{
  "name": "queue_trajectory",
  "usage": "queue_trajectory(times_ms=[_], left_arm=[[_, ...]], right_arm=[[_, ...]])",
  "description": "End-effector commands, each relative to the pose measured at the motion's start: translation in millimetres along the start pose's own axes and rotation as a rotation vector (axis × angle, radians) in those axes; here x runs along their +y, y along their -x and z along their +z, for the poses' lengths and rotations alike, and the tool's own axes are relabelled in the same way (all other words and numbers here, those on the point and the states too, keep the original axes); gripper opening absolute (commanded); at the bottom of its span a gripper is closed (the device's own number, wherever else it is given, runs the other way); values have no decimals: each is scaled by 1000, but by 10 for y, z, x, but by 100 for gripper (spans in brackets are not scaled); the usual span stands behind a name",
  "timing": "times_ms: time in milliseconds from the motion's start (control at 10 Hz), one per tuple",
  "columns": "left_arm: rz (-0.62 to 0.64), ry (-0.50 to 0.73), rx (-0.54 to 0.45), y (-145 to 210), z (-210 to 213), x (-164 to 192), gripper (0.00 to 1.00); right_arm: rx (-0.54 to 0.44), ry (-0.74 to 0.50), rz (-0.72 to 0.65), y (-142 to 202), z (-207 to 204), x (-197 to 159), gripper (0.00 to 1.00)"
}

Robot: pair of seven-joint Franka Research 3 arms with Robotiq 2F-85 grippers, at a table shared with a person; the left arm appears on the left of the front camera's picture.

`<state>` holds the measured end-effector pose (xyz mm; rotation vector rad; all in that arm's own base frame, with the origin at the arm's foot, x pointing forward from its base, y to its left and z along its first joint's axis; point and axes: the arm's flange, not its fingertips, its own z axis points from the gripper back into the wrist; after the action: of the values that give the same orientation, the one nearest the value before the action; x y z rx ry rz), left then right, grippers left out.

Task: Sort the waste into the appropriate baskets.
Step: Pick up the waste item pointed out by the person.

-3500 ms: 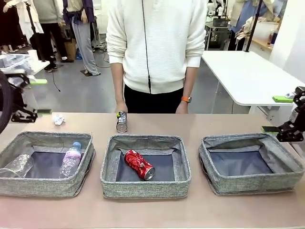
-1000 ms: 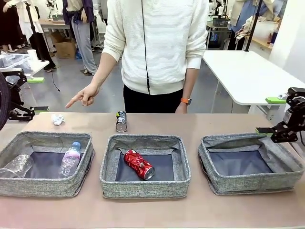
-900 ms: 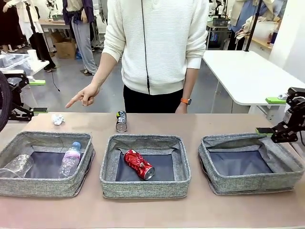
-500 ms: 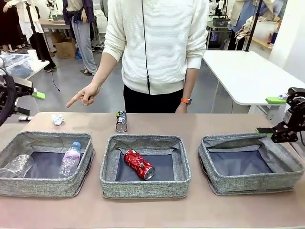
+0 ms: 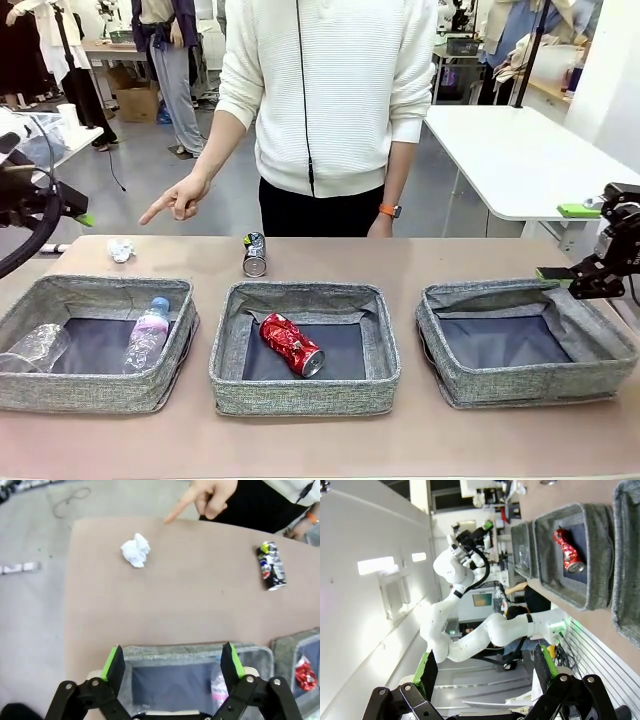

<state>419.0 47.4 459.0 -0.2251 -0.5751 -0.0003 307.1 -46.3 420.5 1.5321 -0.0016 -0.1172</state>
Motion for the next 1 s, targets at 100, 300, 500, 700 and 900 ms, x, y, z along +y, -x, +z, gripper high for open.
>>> queue_trajectory(times_ms=[100, 300, 500, 700, 900], left_arm=[[-56, -214, 184, -311, -195, 47, 98], [-118, -298, 293, -901, -747, 247, 98], [-186, -272, 353, -1146, -1080, 273, 98], [-196, -209, 381, -1234, -1295, 348, 98], [-175, -174, 429, -1293, -1576, 471, 98]], right_arm=[[3, -15, 9, -4, -13, 23, 100], [3, -15, 9, -4, -13, 23, 100], [3, -15, 9, -4, -13, 23, 100], [3, -15, 9, -4, -13, 23, 100], [3, -15, 9, -4, -13, 23, 100]])
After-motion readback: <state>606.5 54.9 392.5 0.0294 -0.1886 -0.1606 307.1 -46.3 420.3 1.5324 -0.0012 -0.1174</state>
